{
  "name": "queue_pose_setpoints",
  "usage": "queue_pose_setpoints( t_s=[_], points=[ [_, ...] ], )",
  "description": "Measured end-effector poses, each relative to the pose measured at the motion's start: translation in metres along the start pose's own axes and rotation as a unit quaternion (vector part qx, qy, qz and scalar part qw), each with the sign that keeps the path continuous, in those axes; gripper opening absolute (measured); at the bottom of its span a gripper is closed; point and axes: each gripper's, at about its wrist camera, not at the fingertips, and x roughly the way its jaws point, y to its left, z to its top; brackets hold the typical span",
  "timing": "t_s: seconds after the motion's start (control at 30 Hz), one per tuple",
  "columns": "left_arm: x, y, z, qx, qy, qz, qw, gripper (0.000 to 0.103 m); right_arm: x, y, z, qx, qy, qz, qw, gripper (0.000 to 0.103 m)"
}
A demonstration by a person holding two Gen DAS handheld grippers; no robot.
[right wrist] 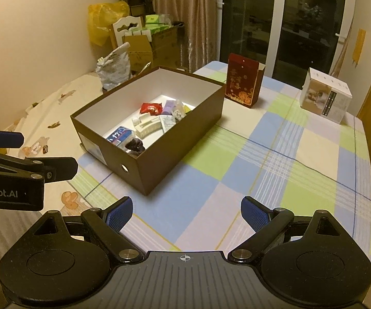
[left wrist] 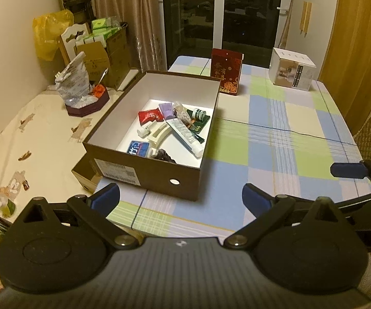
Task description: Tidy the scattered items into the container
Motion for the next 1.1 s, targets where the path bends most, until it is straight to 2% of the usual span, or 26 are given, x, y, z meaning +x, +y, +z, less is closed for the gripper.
queue_pose_setpoints(
  t_s=[0.13, 0.33, 0.57, 0.73, 1.1],
  points=[
    [0.004, 0.004, -0.002, -0.016, 0.006, -0.003, 0.9998, 0.1, 0.0, -0.001, -0.002, 0.006, -0.002, -0.001, 1.0, 0.096],
    [0.007, 0.001, -0.006, 0.005, 0.002, 0.003, 1.0, 0.1, 0.001, -0.001, -0.004, 0.015, -0.001, 0.003, 1.0, 0.096],
    [0.015, -0.001, -0.008, 0.005, -0.001, 0.006, 1.0, 0.1, 0.005, -0.004, -0.005, 0.023, 0.001, 0.002, 1.0, 0.096],
    [0.022, 0.006, -0.007, -0.012, 0.004, 0.003, 0.9999, 0.1, 0.009, -0.006, -0.004, 0.035, 0.001, 0.011, 0.999, 0.096],
    [0.041, 0.003, -0.007, -0.001, 0.015, 0.017, 0.9997, 0.1, 0.026, -0.011, -0.007, 0.033, 0.019, 0.007, 0.999, 0.096]
  ],
)
